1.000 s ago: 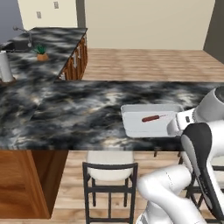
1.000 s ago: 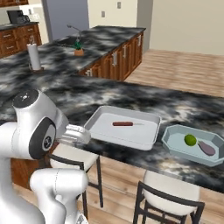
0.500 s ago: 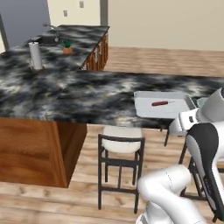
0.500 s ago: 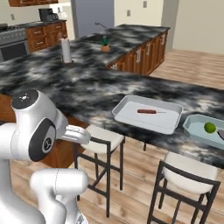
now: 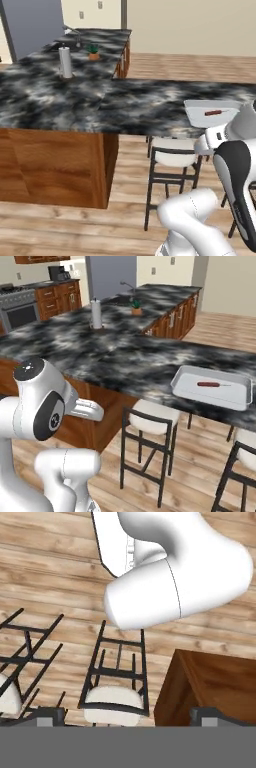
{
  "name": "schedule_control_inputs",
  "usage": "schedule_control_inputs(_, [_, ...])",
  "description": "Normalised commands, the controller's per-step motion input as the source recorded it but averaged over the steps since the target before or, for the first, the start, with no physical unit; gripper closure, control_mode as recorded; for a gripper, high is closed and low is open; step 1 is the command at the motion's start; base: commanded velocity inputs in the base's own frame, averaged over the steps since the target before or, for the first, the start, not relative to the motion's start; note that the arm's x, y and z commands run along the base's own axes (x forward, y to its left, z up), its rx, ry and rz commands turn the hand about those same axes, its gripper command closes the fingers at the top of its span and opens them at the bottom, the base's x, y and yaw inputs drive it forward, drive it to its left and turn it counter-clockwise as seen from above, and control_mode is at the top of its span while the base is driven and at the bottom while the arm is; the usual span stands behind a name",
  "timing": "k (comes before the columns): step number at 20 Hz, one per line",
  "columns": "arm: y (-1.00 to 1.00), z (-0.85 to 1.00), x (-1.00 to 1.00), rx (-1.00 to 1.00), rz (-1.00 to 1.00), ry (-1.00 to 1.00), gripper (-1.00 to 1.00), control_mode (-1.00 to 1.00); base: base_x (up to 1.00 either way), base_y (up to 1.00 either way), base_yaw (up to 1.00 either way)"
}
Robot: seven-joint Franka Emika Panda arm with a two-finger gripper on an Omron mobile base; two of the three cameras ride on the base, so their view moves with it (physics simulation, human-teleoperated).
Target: Place the cold items (eggplant and lime) from the fridge in one tupperware on the dining counter. Place the warm items (kebab skewer and hot dog) in the stove area in another tupperware.
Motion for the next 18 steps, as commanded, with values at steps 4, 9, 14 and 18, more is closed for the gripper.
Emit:
schedule_control_inputs(4, [0.00, 0.00, 0.00, 0.00, 0.00, 0.00, -1.00, 1.00, 0.00, 1.00, -0.09])
schedule_control_inputs(9, [0.00, 0.00, 0.00, 0.00, 0.00, 0.00, -1.00, 1.00, 0.00, 1.00, -0.10])
schedule_control_inputs(14, [0.00, 0.00, 0.00, 0.00, 0.00, 0.00, -1.00, 1.00, 0.02, 1.00, -0.09])
schedule_control_inputs(18, [0.00, 0.00, 0.00, 0.00, 0.00, 0.00, -1.00, 1.00, 0.04, 1.00, -0.10])
